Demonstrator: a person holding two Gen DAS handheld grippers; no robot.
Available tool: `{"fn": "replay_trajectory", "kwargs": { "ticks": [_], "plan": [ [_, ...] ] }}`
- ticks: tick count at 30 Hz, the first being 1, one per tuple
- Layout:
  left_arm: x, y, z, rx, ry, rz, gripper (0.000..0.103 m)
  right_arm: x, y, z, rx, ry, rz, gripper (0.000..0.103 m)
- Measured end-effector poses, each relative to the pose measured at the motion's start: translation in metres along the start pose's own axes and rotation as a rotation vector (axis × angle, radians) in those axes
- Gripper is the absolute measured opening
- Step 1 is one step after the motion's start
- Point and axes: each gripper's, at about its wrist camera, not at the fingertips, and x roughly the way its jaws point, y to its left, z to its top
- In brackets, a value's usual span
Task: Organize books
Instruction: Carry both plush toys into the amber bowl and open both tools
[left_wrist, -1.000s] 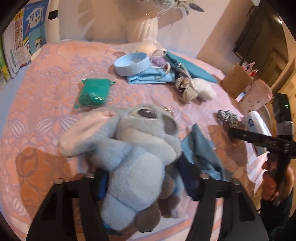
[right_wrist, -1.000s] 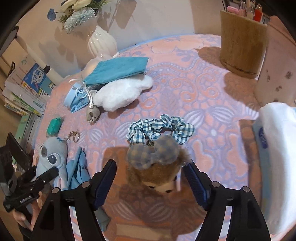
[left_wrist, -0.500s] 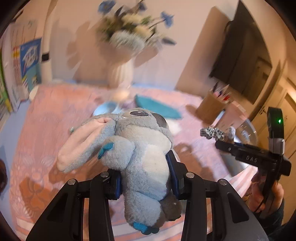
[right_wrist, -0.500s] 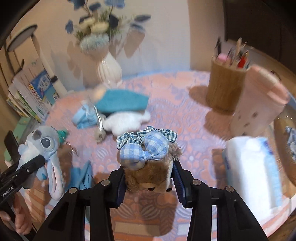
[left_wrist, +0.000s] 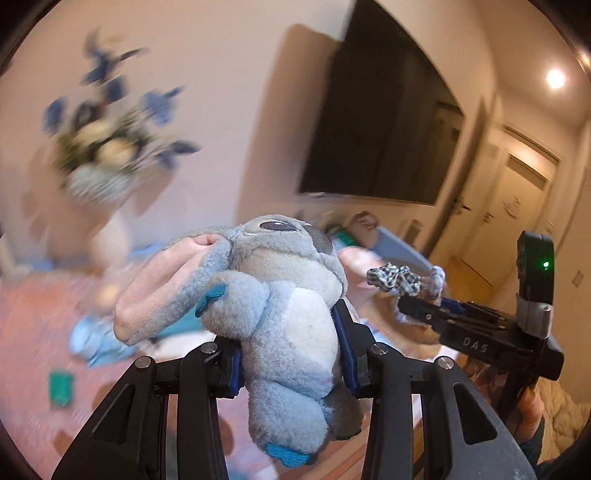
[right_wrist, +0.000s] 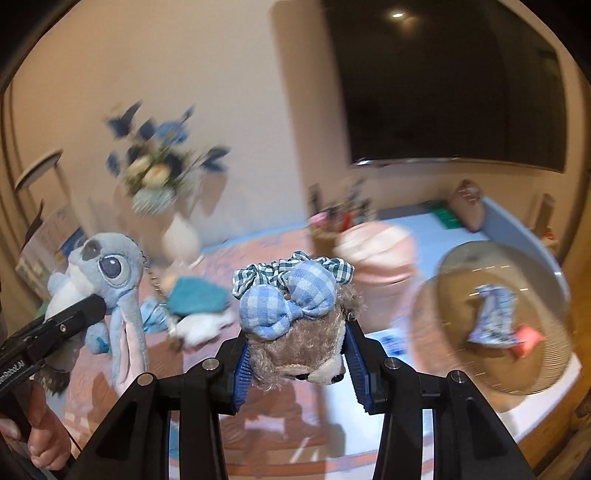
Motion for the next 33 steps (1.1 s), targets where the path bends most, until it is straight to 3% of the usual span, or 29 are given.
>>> {"fn": "replay_trajectory", "kwargs": {
  "ticks": [9, 16, 25, 29, 33],
  "plan": [
    [0.080, -0.088, 0.043, 0.083, 0.051, -0.172, 0.037, -0.031, -0.111, 0.023, 0.185, -0.068, -0.153, 0.043],
    [0.146, -0.148, 0.052, 0.135, 0.117, -0.255, 0.037, -0.037, -0.184, 0.024, 0.318, -0.082, -0.252, 0.044],
    [0.230, -0.194, 0.036, 0.145, 0.247, -0.260, 0.037, 0.003, -0.255, 0.010, 0.436, 0.006, -0.288, 0.044],
    [0.256, -0.207, 0.023, 0.199, 0.288, -0.226, 0.037, 0.023, -0.273, -0.001, 0.455, 0.044, -0.386, 0.044],
    [0.269, -0.216, 0.017, 0.216, 0.322, -0.238, 0.047, 0.036, -0.296, -0.016, 0.531, 0.084, -0.364, 0.050]
  ]
}}
